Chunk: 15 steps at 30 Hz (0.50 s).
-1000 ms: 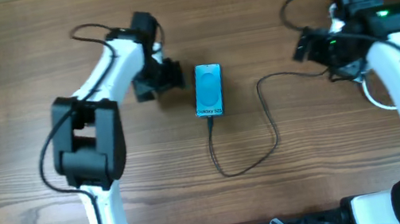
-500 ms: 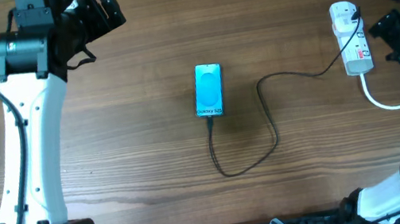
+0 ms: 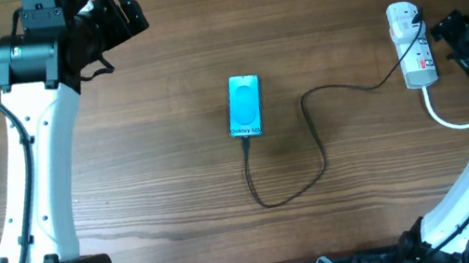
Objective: Plug charger to phone and switch on socket
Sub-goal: 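Move the right gripper to the power strip and press its switch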
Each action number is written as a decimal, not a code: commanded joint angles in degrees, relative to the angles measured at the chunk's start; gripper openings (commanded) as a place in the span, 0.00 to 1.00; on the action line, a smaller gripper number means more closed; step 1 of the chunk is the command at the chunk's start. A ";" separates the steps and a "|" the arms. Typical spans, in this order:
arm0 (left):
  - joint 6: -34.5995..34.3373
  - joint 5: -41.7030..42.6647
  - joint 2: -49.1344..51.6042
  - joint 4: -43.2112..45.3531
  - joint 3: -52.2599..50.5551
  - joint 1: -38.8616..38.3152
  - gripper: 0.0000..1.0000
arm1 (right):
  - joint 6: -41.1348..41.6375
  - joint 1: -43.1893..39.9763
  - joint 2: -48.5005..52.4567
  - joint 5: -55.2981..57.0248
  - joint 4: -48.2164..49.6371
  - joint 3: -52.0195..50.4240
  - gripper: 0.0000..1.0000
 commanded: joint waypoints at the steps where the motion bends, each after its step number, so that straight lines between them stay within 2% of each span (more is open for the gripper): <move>1: 0.31 -0.96 0.33 -0.02 -0.31 0.20 1.00 | -2.10 1.33 2.38 -3.72 1.90 0.94 0.99; 15: 0.31 -0.98 0.33 -0.02 -0.31 0.20 1.00 | -1.25 1.55 3.93 -5.35 1.36 0.79 1.00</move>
